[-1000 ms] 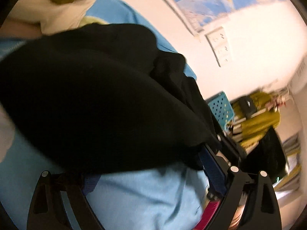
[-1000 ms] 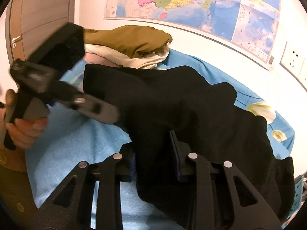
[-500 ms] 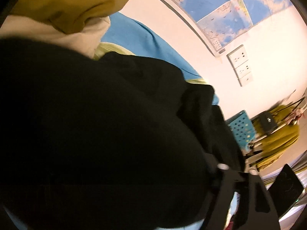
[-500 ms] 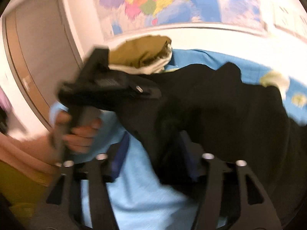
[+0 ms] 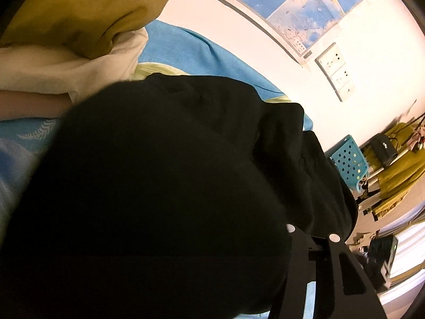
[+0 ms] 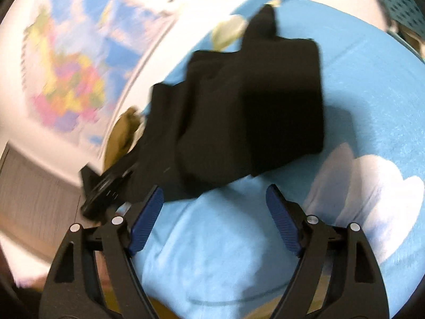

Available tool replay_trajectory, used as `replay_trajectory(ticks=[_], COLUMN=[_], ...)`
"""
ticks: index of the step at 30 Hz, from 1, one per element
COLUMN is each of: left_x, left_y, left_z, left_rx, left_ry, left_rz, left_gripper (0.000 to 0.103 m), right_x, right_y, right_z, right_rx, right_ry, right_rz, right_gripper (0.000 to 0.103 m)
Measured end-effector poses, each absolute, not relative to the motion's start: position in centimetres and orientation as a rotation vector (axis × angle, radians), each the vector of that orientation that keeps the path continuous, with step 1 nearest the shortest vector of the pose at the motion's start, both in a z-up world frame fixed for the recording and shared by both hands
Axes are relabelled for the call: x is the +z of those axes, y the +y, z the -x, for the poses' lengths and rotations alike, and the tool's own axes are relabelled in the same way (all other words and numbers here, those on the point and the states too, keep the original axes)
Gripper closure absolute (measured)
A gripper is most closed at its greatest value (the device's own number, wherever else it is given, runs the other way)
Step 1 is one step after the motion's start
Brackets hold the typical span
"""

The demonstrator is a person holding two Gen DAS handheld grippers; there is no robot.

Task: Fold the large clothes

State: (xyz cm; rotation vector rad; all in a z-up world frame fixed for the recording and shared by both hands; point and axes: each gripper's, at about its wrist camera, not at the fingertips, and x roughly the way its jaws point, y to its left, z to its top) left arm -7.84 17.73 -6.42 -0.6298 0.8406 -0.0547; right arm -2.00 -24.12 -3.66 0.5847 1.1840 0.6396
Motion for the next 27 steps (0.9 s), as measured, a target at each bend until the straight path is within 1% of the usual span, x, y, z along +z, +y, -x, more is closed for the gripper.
replay_trajectory(ticks=[1, 5, 6, 7, 8, 9, 12, 14, 15, 16, 17, 20, 21, 22, 23, 24, 25, 26, 27], left_x=[-6.4, -6.6, -6.6, -6.5, -6.6, -6.5, -6.2, -6.2, -6.2, -6.1, -5.9, -5.5, -5.4, -5.4, -5.3, -5.3, -5.2, -5.0, -4.9], left_y=[17.8, 18.5, 18.5, 18.4, 18.5, 18.2, 18.1, 18.3, 18.4, 18.2, 17.9, 16.6, 16.5, 16.4, 16.3, 16.3, 16.4, 16.7, 16.9], left_z=[7.9, 8.6, 8.6, 8.6, 8.7, 8.6, 8.5, 8.3, 8.1, 7.9, 7.4, 6.7, 6.5, 6.4, 6.1, 5.8, 5.8, 6.0, 6.2], left_rx=[-0.056, -0.074, -0.077, -0.083, -0.090, -0.107, -0.108, -0.109, -0.111, -0.128, -0.138, -0.088, -0.081, -0.074, -0.064, -0.032, 0.001, 0.006, 0.002], left_ry=[0.844, 0.845, 0.845, 0.847, 0.849, 0.851, 0.857, 0.849, 0.844, 0.837, 0.835, 0.860, 0.860, 0.863, 0.867, 0.871, 0.877, 0.884, 0.882], left_rz=[0.632, 0.645, 0.643, 0.638, 0.633, 0.623, 0.605, 0.621, 0.632, 0.643, 0.637, 0.541, 0.531, 0.528, 0.526, 0.515, 0.503, 0.507, 0.519], left_gripper=[0.050, 0.049, 0.048, 0.043, 0.041, 0.034, 0.030, 0.026, 0.021, 0.008, 0.006, 0.007, 0.007, 0.008, 0.009, 0.022, 0.039, 0.041, 0.047], right_x=[-3.6, -3.7, -3.7, -3.7, -3.9, -4.0, -3.1, -2.5, -2.7, -3.2, -4.4, -4.7, -4.6, -4.7, -4.7, -4.7, -4.6, -4.4, -4.3], right_y=[-23.8, -21.2, -20.7, -20.3, -20.0, -19.8, -20.1, -19.4, -18.9, -18.5, -18.3, -18.1, -18.1, -18.1, -18.0, -18.3, -18.4, -18.9, -19.2], right_z=[1.9, 0.9, 0.8, 0.7, 0.3, -0.1, -0.5, -0.9, -1.2, -1.5, -2.0, -2.0, -2.0, -2.1, -2.2, -2.3, -2.3, -2.4, -2.5], right_rx=[0.633, 0.531, 0.510, 0.494, 0.479, 0.484, 0.545, 0.575, 0.557, 0.530, 0.521, 0.517, 0.513, 0.518, 0.523, 0.521, 0.532, 0.574, 0.589], right_ry=[1.178, 1.124, 1.108, 1.095, 1.084, 1.075, 1.000, 0.989, 1.004, 1.028, 1.070, 1.049, 1.034, 1.030, 1.032, 1.032, 1.032, 1.029, 1.026], right_rz=[-0.586, -0.513, -0.513, -0.514, -0.533, -0.555, -0.613, -0.554, -0.491, -0.454, -0.465, -0.471, -0.472, -0.470, -0.460, -0.458, -0.469, -0.498, -0.512], right_gripper=[0.019, 0.013, 0.010, 0.008, 0.008, 0.008, 0.010, 0.010, 0.010, 0.010, 0.010, 0.010, 0.017, 0.025, 0.030, 0.045, 0.060, 0.064, 0.065])
